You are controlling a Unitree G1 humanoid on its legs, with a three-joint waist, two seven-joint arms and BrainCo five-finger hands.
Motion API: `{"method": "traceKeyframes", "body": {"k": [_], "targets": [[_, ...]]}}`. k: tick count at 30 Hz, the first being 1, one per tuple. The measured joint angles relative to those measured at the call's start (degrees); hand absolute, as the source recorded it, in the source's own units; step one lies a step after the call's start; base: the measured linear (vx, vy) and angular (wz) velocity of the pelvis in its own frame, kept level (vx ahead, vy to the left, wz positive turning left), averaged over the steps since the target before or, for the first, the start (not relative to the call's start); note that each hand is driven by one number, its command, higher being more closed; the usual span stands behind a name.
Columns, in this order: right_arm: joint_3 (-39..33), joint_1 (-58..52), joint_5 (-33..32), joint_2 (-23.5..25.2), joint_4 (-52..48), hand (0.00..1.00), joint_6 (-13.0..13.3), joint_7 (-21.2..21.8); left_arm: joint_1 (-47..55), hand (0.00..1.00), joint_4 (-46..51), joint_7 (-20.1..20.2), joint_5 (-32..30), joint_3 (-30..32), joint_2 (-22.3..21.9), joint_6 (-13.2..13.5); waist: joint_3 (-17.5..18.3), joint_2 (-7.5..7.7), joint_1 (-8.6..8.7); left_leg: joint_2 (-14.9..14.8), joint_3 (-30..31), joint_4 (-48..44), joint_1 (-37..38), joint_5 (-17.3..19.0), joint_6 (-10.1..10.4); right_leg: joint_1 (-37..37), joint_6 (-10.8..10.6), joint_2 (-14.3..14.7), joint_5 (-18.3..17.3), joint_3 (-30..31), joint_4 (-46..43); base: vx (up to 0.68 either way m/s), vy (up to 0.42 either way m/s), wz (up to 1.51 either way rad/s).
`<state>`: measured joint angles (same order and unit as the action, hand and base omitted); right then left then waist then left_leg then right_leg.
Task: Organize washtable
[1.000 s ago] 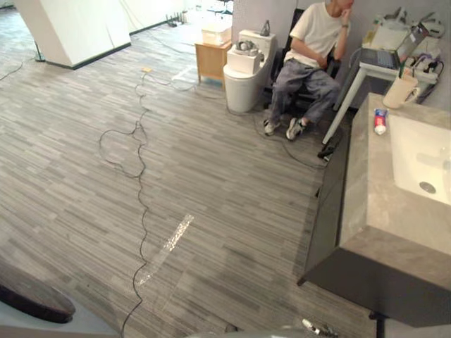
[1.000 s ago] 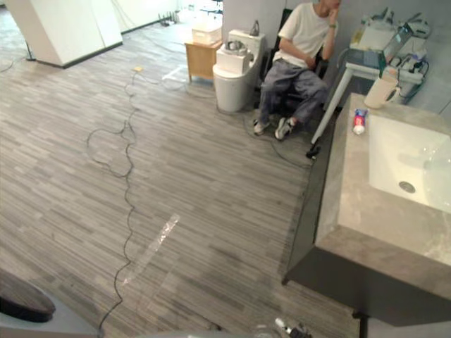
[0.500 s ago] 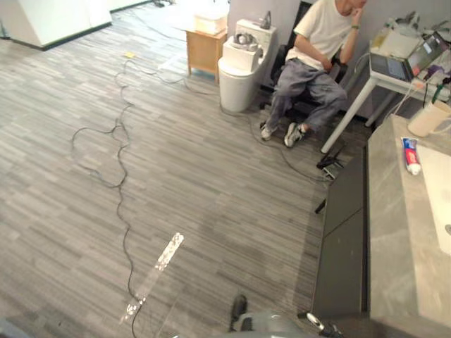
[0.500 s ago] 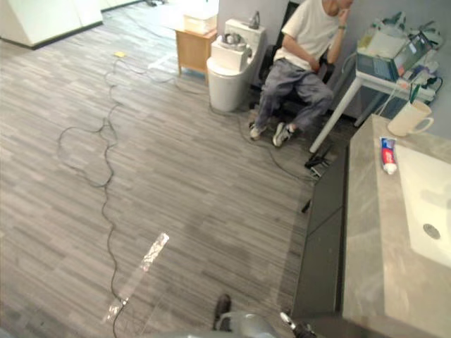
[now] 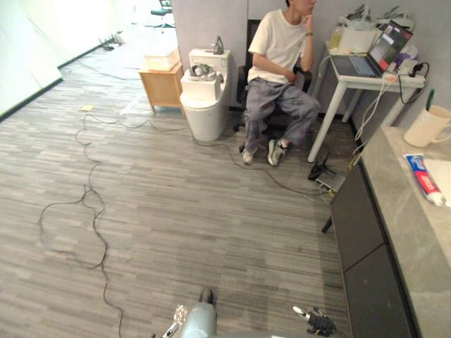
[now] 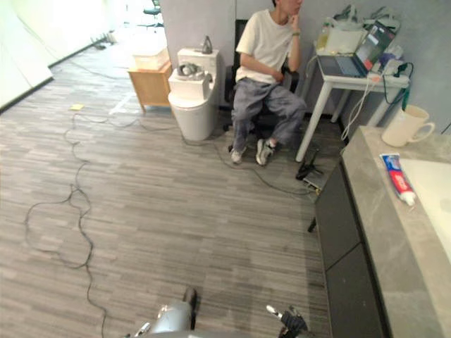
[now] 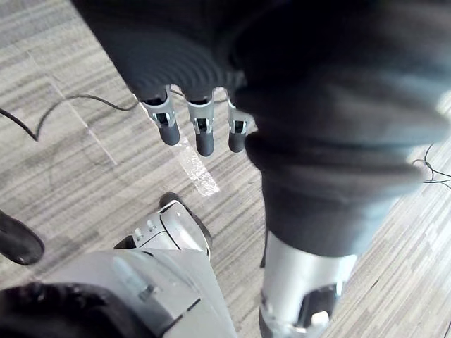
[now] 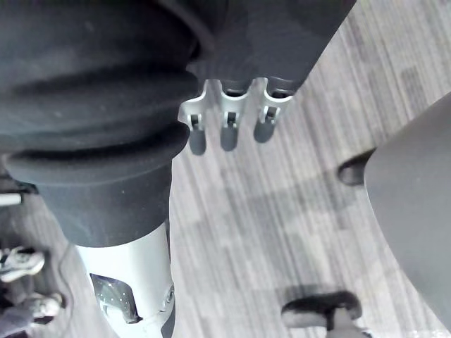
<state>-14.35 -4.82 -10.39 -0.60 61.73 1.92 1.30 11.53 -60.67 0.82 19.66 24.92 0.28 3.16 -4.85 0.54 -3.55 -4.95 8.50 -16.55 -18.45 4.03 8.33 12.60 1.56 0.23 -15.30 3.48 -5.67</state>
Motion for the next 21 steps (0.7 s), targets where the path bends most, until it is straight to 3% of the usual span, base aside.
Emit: {"method": "traceKeyframes", "body": {"k": [1,2,3,4,5,7,8,9,12,14,15,16,17,18,19,20,21], "targets": [[0.3,0.2,0.7,0.7,0.3,0.00,0.0,0.1,0.4,0.00,0.6,-0.2,0.0,0.7,0.2,0.1,0.4,1.14,-0.68,1.1,-1.5,-3.7,-0.2,-0.8,-1.2,-0.1,-0.8,-1.9,-1.3,2.2,-0.7,0.48,0.405,-1.05],[1.1,1.1,1.7,1.3,0.9,0.00,0.0,0.1,0.9,0.00,1.0,-0.8,0.0,1.7,0.2,0.6,1.0,2.15,-0.81,1.1,-3.4,-9.0,-1.8,2.6,-3.9,-0.6,-1.1,-2.7,-1.1,4.8,-1.6,0.47,0.397,-1.12],[1.4,1.1,2.1,1.9,0.9,0.00,0.0,0.2,0.9,0.00,1.0,-1.1,0.0,2.5,0.2,0.7,1.3,2.72,-1.07,0.9,-5.0,-10.6,-2.0,4.0,-4.1,-0.8,-1.1,-3.3,-1.1,6.1,-2.6,0.48,0.368,-1.18],[1.4,1.0,2.1,2.8,0.7,0.00,0.0,0.2,0.8,0.00,1.1,-1.4,0.0,3.5,0.2,0.8,1.6,3.43,-1.94,0.5,-7.9,-12.7,-1.1,5.7,-6.5,-1.8,-1.5,-4.2,-0.9,8.5,-5.3,0.44,0.334,-1.08],[1.3,0.9,2.1,2.8,0.0,0.00,0.0,0.3,0.4,0.00,1.1,-2.0,-0.1,3.6,-0.1,0.9,1.6,3.17,-1.81,0.1,-10.1,-14.5,0.3,7.3,-8.2,-3.4,-3.2,-4.8,0.3,8.6,-9.6,0.42,0.319,-1.05],[1.0,0.9,2.0,3.2,-0.5,0.00,0.2,0.5,-0.4,0.00,1.0,-2.3,-0.2,3.3,-0.4,0.9,1.4,2.63,-2.14,-0.1,-12.4,-13.3,3.8,9.6,-9.0,-8.3,-3.7,-4.4,2.2,8.4,-21.5,0.34,0.309,-0.88],[0.4,0.9,1.8,3.3,-2.1,0.00,0.4,1.3,-1.1,0.00,0.5,-2.4,-0.6,2.2,0.2,0.8,1.2,2.32,-1.46,-0.1,-15.3,-10.9,7.9,10.7,-10.0,-14.9,-3.5,-5.3,7.2,6.8,-35.9,0.30,0.302,-0.76],[-0.4,0.9,1.3,3.2,-2.6,0.00,0.5,1.4,-1.3,0.00,0.3,-2.7,-0.6,2.1,0.3,0.7,1.2,2.21,-0.91,-0.1,-16.2,-10.0,9.5,10.9,-10.4,-16.7,-3.8,-6.0,8.2,5.0,-40.4,0.23,0.232,-0.58],[-1.6,1.0,-1.6,3.4,-4.1,0.00,1.1,1.4,-2.9,0.00,0.4,-3.5,-1.6,2.2,0.0,0.4,1.0,1.91,-0.03,-0.1,-21.0,-3.4,17.6,12.3,-9.7,-24.8,-2.5,-9.4,7.5,-5.8,-49.1,0.17,0.165,-0.75],[-2.2,1.1,-3.2,2.9,-4.3,0.00,1.8,1.4,-3.8,0.00,0.1,-3.4,-3.3,2.2,-0.1,0.2,1.0,1.91,1.80,-0.3,-24.8,1.0,22.6,13.0,-9.5,-28.0,-2.9,-9.5,4.0,-14.7,-45.3,0.29,0.073,-0.97],[-3.4,1.2,-3.2,2.6,-3.8,0.00,1.8,1.2,-4.5,0.00,-0.7,-3.4,-4.6,1.9,-0.1,0.1,1.1,1.92,3.14,-0.3,-27.6,3.3,25.0,13.1,-9.2,-27.7,-3.3,-9.4,3.7,-23.0,-37.1,0.23,0.027,-0.84],[-3.8,1.3,-3.1,2.4,-3.3,0.00,1.8,1.2,-5.1,0.00,-1.1,-3.4,-4.8,1.5,-0.2,0.0,1.1,1.96,3.09,-0.2,-29.5,4.5,26.0,12.9,-8.7,-27.5,-3.2,-9.3,3.9,-27.9,-32.7,0.34,0.048,-1.30],[-4.3,1.8,-3.0,1.8,-1.7,0.00,1.6,1.0,-5.7,0.00,-1.8,-3.3,-5.6,1.5,-0.2,-0.1,1.1,1.99,2.83,0.4,-33.5,6.6,28.0,13.0,-8.1,-26.7,-1.6,-8.3,4.9,-37.0,-24.3,0.30,0.044,-1.28],[-4.7,1.9,-2.9,1.5,-1.2,0.00,1.6,1.0,-5.7,0.00,-2.1,-3.3,-5.9,1.6,-0.2,-0.1,1.1,1.92,2.99,0.6,-35.3,7.1,28.9,13.3,-7.3,-26.3,-0.1,-7.2,5.7,-39.9,-20.8,0.50,0.059,-1.46],[-5.5,1.1,-2.5,1.2,-0.2,0.00,1.4,0.8,-5.0,0.00,-2.5,-3.2,-6.6,2.2,-0.2,-0.1,1.2,1.79,3.76,0.9,-36.8,6.2,30.9,14.4,-5.3,-24.6,4.2,-4.0,7.6,-41.0,-15.7,0.51,0.050,-1.12],[-6.8,-0.6,-3.2,1.6,-0.2,0.00,1.0,0.2,-4.9,0.00,-2.4,-3.0,-7.6,3.7,-0.6,-0.2,1.6,1.84,4.65,-0.3,-35.6,-0.7,30.9,15.2,-3.9,-21.6,9.1,-1.5,6.0,-39.6,-11.9,0.52,0.050,-1.14],[-7.0,-0.8,-2.7,1.5,-0.6,0.00,0.9,0.2,-4.5,0.00,-2.0,-2.8,-7.9,4.7,-0.9,-0.2,1.8,1.30,4.48,-2.4,-34.7,-7.9,29.0,14.6,-2.7,-20.4,8.7,-0.3,6.0,-38.1,-10.7,0.52,0.025,-1.36]]}}
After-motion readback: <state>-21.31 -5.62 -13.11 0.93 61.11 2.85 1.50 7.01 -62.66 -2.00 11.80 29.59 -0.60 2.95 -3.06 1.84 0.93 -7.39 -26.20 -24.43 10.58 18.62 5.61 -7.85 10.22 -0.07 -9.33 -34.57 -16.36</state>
